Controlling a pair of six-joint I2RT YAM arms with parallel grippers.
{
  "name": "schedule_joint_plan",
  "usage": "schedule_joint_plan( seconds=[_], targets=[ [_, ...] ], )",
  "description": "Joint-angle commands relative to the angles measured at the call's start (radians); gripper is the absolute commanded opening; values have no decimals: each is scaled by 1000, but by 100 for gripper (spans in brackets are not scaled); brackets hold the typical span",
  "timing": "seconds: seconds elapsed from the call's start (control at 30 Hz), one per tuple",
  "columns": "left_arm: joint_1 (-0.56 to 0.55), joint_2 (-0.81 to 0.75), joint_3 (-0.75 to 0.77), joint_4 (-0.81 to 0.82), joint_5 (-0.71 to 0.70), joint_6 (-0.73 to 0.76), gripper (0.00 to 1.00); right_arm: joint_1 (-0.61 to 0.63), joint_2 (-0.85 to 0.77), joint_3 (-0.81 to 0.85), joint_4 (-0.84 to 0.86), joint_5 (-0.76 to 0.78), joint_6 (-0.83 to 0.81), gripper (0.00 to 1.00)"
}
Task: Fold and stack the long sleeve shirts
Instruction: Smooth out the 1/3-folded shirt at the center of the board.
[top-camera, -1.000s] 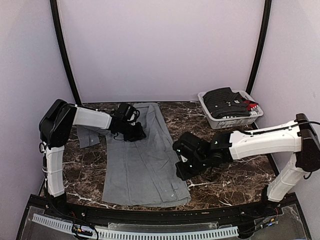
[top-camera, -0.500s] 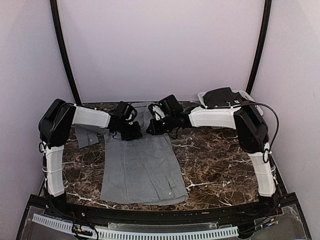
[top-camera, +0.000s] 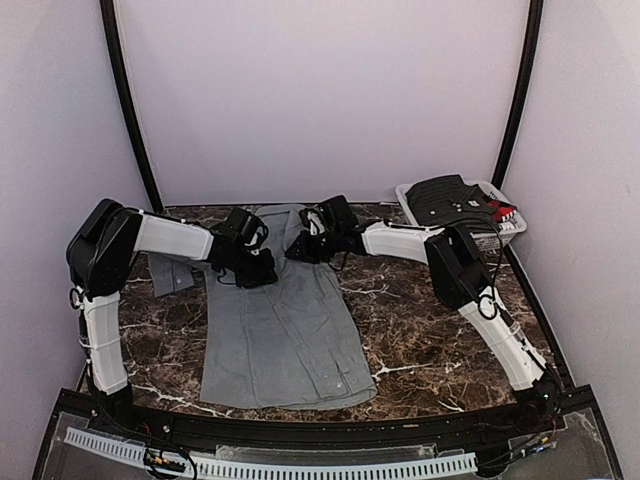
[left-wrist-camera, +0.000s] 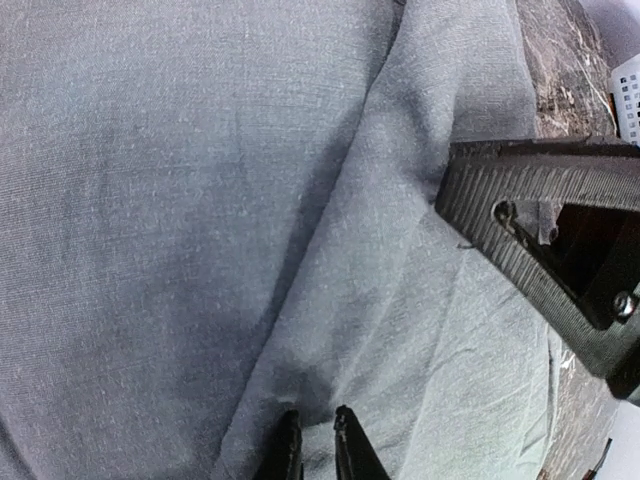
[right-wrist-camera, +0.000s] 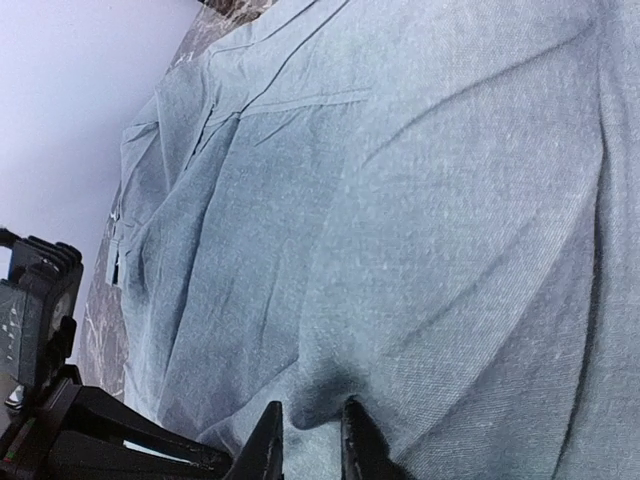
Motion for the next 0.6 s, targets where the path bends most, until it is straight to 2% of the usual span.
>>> schedule_joint_plan(
  seconds=[0.0, 0.1, 0.33, 0.57],
  targets=[
    [4, -57, -60, -92, -13, 1, 12, -22, 19, 28, 93, -57, 51, 20],
    [4, -77, -66, -103, -18, 10, 12, -25, -55, -2, 70, -49, 6, 23],
    [4, -139, -56, -133, -15, 23, 12, -24, -291, -235, 12, 17, -108, 24],
    [3, -175, 51, -53, 27, 39, 15, -9, -439, -510, 60, 36, -123, 9]
  ],
)
